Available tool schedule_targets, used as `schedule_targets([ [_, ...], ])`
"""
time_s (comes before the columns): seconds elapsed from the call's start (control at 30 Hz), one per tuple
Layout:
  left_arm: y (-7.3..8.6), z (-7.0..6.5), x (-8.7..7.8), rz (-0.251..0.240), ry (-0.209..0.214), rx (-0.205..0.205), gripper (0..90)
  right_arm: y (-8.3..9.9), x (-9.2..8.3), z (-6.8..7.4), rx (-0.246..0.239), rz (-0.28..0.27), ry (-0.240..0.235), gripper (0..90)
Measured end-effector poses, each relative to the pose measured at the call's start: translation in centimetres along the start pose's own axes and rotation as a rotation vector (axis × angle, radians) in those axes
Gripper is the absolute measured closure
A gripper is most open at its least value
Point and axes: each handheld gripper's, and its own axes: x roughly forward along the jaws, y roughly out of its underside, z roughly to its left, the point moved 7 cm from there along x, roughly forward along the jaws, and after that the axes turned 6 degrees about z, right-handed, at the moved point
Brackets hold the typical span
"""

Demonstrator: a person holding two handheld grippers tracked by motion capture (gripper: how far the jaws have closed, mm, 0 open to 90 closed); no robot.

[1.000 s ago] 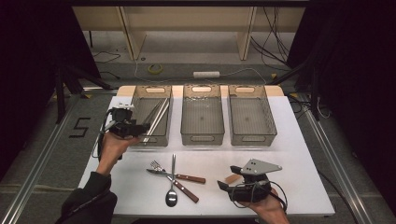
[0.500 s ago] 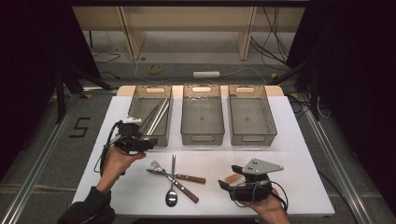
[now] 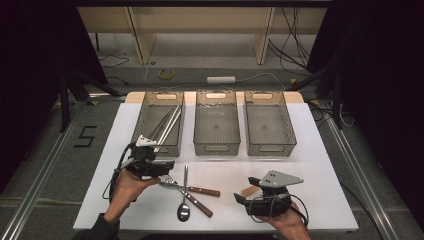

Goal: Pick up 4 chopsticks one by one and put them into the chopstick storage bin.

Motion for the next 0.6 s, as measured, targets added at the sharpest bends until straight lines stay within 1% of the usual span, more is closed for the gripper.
schedule_targets([
  [0.07, 0.5, -0.3, 0.0, 0.009, 0.005, 0.008, 24.4, 0.0, 0.0, 0.0, 0.0, 0.001, 0.0, 29.0],
  [0.2, 1.3, -1.0, -0.1, 0.016, 0.011, 0.009, 24.3, 0.0, 0.1, 0.0, 0.002, 0.002, -0.001, 29.0],
  [0.27, 1.6, -1.3, -0.1, 0.022, 0.012, 0.018, 24.2, 0.0, 0.1, 0.0, 0.003, 0.002, -0.002, 29.0],
  [0.33, 1.9, -1.6, 0.0, 0.017, 0.01, 0.014, 23.3, 0.1, 0.1, 0.0, 0.0, 0.004, -0.001, 29.0],
  [0.5, 2.7, -2.1, 0.1, 0.03, 0.017, 0.03, 22.6, 0.0, 0.1, 0.0, -0.002, 0.002, 0.002, 28.9],
  [0.6, 3.0, -2.4, 0.1, 0.024, 0.022, 0.022, 22.6, 0.1, 0.1, 0.0, -0.003, 0.003, 0.002, 28.9],
])
